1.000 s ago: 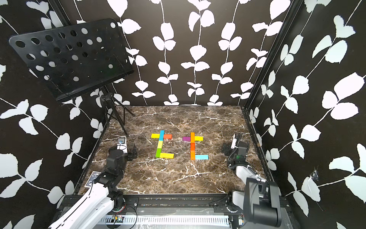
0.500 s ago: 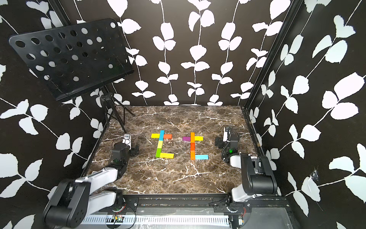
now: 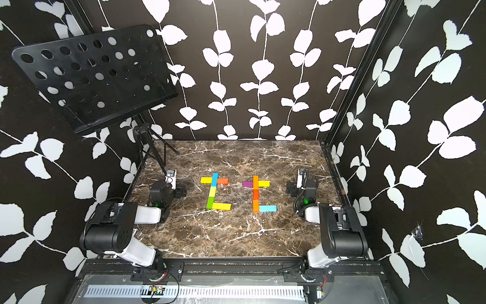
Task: Assemble the letter t with building blocks
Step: Reset both arms
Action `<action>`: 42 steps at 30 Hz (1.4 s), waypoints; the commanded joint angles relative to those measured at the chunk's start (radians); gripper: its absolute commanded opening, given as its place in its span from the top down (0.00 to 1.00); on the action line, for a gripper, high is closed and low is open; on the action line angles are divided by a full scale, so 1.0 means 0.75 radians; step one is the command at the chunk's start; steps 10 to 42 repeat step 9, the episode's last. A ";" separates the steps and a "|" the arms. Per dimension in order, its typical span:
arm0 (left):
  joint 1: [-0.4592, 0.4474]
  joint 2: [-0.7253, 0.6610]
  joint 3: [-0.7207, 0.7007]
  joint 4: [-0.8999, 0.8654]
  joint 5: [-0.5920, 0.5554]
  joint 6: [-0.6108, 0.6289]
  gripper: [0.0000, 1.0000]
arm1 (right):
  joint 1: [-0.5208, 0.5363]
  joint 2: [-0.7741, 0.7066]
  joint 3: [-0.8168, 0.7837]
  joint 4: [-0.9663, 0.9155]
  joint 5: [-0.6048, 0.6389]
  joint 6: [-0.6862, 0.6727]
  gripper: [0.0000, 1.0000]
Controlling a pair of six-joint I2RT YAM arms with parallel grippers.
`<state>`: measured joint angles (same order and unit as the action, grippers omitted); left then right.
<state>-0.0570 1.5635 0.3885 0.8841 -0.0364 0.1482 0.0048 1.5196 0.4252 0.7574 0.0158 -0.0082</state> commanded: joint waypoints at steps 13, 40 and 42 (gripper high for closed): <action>0.009 -0.019 0.021 -0.005 0.034 -0.019 0.01 | 0.007 0.008 -0.020 0.096 0.019 -0.019 0.01; 0.009 -0.019 0.021 -0.005 0.034 -0.019 0.01 | 0.007 0.008 -0.020 0.096 0.019 -0.019 0.01; 0.009 -0.019 0.021 -0.005 0.034 -0.019 0.01 | 0.007 0.008 -0.020 0.096 0.019 -0.019 0.01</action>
